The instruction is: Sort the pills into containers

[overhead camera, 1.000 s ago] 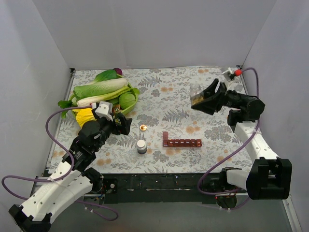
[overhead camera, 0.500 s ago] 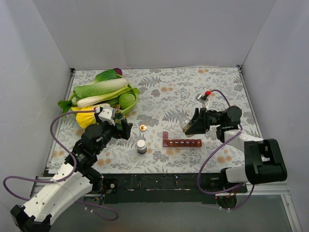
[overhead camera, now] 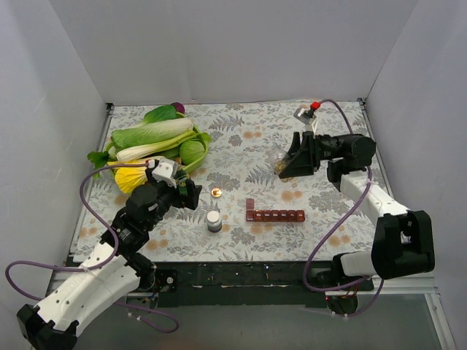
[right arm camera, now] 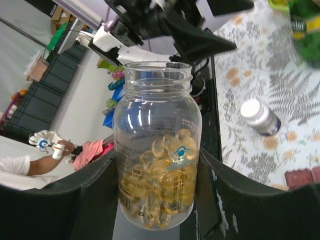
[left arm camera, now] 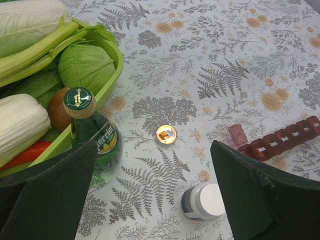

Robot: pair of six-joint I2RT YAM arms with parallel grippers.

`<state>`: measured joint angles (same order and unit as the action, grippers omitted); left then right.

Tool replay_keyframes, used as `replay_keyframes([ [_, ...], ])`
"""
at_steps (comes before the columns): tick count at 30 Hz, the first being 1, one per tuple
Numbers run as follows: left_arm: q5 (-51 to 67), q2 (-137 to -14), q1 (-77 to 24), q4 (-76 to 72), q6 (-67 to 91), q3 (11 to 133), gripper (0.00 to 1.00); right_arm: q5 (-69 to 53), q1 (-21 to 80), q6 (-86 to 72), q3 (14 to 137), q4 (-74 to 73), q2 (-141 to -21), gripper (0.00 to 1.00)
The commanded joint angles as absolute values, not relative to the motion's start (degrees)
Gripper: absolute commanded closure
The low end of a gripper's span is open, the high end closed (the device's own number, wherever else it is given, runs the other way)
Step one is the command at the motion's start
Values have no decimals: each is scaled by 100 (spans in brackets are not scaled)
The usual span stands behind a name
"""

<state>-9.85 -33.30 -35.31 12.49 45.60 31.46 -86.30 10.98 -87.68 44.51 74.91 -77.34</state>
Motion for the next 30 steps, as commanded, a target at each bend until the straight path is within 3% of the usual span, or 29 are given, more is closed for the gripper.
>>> replay_keyframes([
  [1,-949,-3506,-3498,1239,4456,3498,2,-8852,1327,-9562,5981,10819,-7813,99],
  [6,-975,-3709,-3507,1371,4439,3857,2,-8517,1371,-10108,7539,10435,-8243,99],
  [9,-993,-3805,-3507,1441,4438,4016,2,-8271,1371,-9232,8085,8908,-8192,99],
  [10,-993,-3823,-3507,1459,4438,4095,2,-8140,1362,-8202,8147,8294,-8113,99],
  [12,-967,-3876,-3507,1485,4456,4166,2,-7929,1362,-6487,8531,5052,-7789,99],
  [13,-958,-3885,-3507,1511,4456,4210,2,-7406,1371,-5059,8900,3444,-7700,99],
  [14,-949,-3893,-3498,1520,4465,4236,2,-6974,1423,-2574,9356,1870,-7664,99],
  [15,-941,-3894,-3507,1529,4482,4262,2,-6622,1502,-1844,10091,-234,-7751,99],
  [16,-940,-3894,-3498,1547,4482,4297,2,-6583,1538,-1898,10064,-176,-7778,99],
  [18,-940,-3885,-3498,1573,4491,4315,2,-6688,1503,-3362,9513,1300,-7630,99],
  [25,-923,-3780,-3498,1565,4465,4228,2,-6706,1573,-6931,6052,4625,-7163,99],
  [30,-958,-3718,-3507,1529,4474,4043,2,-6803,1871,-7120,5651,4765,-6935,99],
])
